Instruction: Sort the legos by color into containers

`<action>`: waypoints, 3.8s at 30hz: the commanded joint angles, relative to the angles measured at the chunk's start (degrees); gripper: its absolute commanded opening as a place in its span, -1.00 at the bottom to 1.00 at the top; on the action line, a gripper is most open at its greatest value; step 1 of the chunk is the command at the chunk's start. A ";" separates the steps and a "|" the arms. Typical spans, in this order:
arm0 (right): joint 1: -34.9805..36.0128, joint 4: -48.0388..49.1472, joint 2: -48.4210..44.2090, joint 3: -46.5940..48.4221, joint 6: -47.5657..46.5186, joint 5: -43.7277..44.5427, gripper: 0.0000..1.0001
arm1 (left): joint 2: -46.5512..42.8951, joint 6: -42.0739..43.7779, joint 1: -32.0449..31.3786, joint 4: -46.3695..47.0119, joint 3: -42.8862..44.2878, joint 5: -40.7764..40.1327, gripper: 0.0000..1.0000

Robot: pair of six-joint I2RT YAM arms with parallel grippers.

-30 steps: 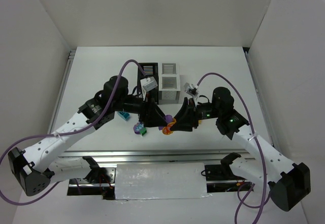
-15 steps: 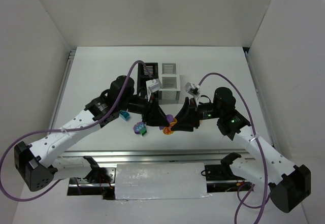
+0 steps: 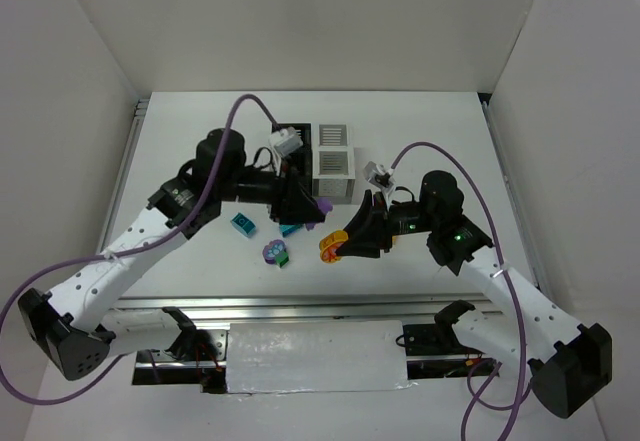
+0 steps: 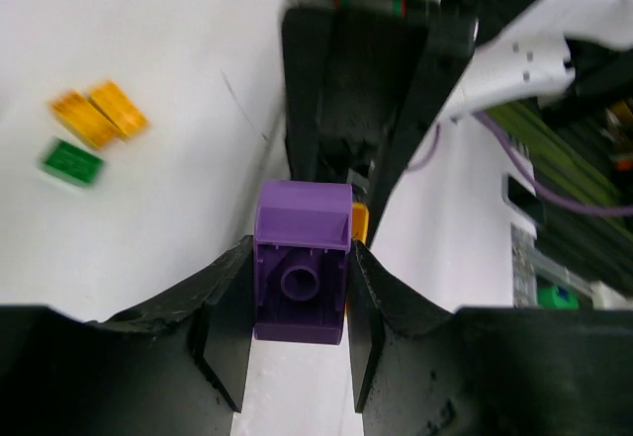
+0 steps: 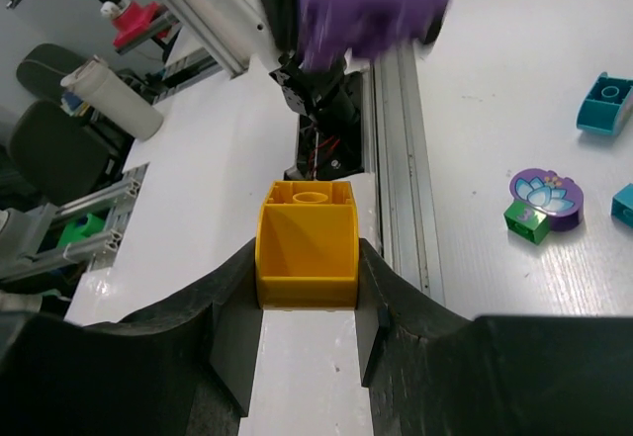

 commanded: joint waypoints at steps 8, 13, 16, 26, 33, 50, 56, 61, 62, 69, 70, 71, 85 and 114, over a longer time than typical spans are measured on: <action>-0.01 0.41 -2.56 -0.74 -1.30 8.19 -1.00 | 5.28 0.41 7.39 -3.70 11.99 -15.33 -1.00; 0.08 -1.17 -6.08 -0.84 2.04 21.32 -1.00 | 12.57 -3.27 8.26 1.40 14.66 -44.87 -1.00; 0.07 -4.59 -8.98 0.92 2.13 27.21 -1.00 | 13.29 -0.75 8.44 18.33 6.94 -51.73 -1.00; 0.16 -10.84 -14.78 -1.62 6.70 32.50 -1.00 | 28.31 6.56 10.64 38.80 7.16 -57.81 -1.00; 0.08 -13.56 -16.98 -2.42 6.44 32.76 -1.00 | 36.04 7.27 13.19 48.20 5.76 -56.23 -0.86; 0.25 -16.73 -18.13 -2.50 5.65 32.23 -1.00 | 40.97 7.88 13.45 57.62 1.72 -55.53 -0.15; 0.25 -16.91 -17.95 -2.50 5.38 31.88 -1.00 | 40.80 7.09 13.80 58.67 0.67 -55.88 0.26; 0.16 -16.47 -17.69 -2.76 5.56 31.62 -1.00 | 39.92 6.39 14.07 59.64 -0.21 -55.62 0.51; 0.08 -16.21 -17.69 -2.76 5.56 31.62 -1.00 | 39.57 6.21 14.07 60.16 -0.74 -55.27 0.50; 0.25 -16.90 -15.50 -2.77 6.53 36.35 -1.00 | 30.88 3.49 14.07 54.39 -0.66 -56.05 0.78; 0.08 -17.17 -14.80 -2.15 6.79 36.97 -1.00 | 28.00 2.10 14.15 51.84 1.26 -56.40 0.87; 0.25 -17.26 -14.09 -1.71 6.96 37.94 -1.00 | 26.40 1.30 14.07 45.90 2.58 -56.84 0.99; -0.01 -17.95 19.55 23.93 11.28 72.71 -1.00 | 6.80 -21.39 14.15 -12.22 8.93 -63.09 0.99; -0.36 -31.32 63.96 67.72 2.75 81.80 0.08 | -18.61 -4.16 13.45 -19.11 -13.75 -62.65 0.99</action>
